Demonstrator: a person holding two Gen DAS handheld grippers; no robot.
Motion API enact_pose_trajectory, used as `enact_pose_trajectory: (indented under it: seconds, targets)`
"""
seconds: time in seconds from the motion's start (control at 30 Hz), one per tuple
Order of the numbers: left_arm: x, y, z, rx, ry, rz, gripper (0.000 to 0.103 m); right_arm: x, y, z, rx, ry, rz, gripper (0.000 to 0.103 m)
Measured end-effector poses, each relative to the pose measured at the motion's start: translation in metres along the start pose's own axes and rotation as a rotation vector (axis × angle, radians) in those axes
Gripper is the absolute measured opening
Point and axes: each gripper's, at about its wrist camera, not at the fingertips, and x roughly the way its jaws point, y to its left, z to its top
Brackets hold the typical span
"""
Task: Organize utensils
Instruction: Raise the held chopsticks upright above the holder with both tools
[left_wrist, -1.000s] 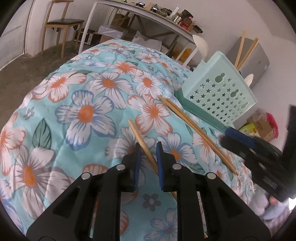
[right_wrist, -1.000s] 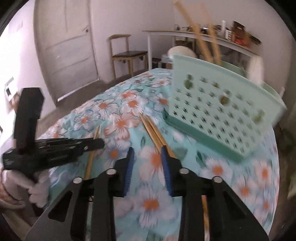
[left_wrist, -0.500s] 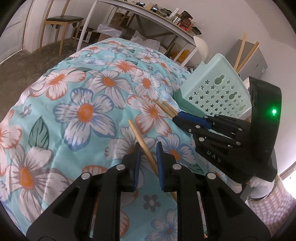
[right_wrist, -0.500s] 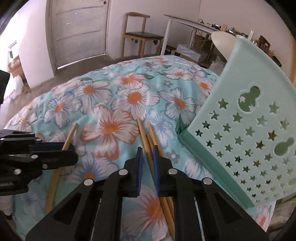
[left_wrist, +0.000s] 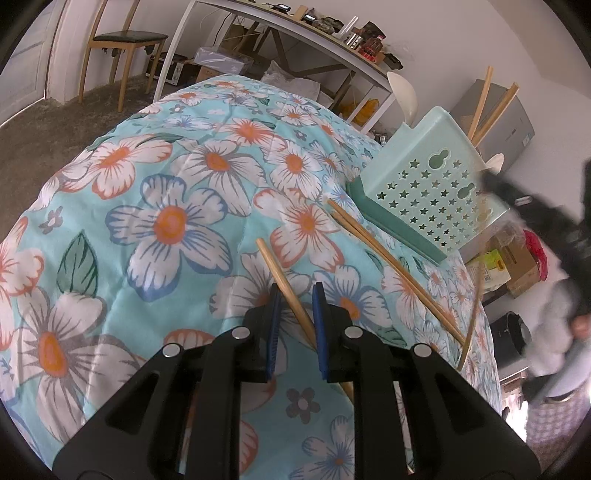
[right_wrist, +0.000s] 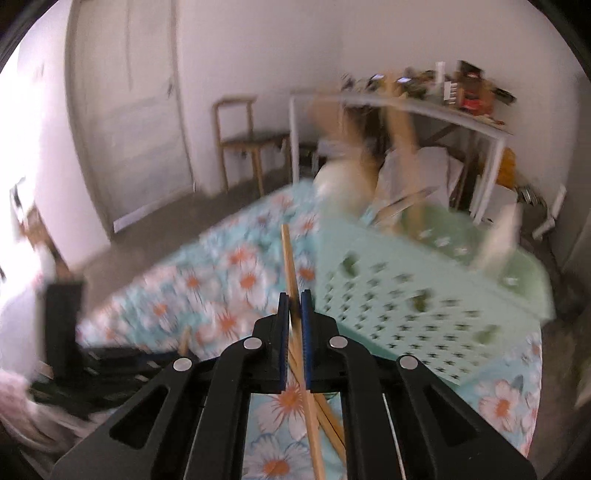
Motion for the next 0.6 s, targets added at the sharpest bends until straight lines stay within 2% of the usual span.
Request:
enact_pose_trajectory:
  seconds: [0.13, 0.3, 0.43, 0.6]
  targets:
    - [0.000, -0.001, 0.000, 0.006, 0.001, 0.006, 0.016, -0.048, -0.024, 0.001, 0.133, -0.101, -0.004, 0.006]
    - [-0.009, -0.003, 0.006, -0.002, -0.002, -0.001, 0.014, -0.084, -0.044, -0.008, 0.247, -0.179, -0.014, 0.003]
    - [-0.032, -0.018, 0.019, 0.010, -0.046, -0.054, 0.010, -0.107, -0.057, -0.017, 0.305, -0.236, -0.022, 0.002]
    - [-0.070, -0.054, 0.047, 0.100, -0.145, -0.128, 0.005, -0.128, -0.068, -0.027, 0.341, -0.287, -0.031, 0.002]
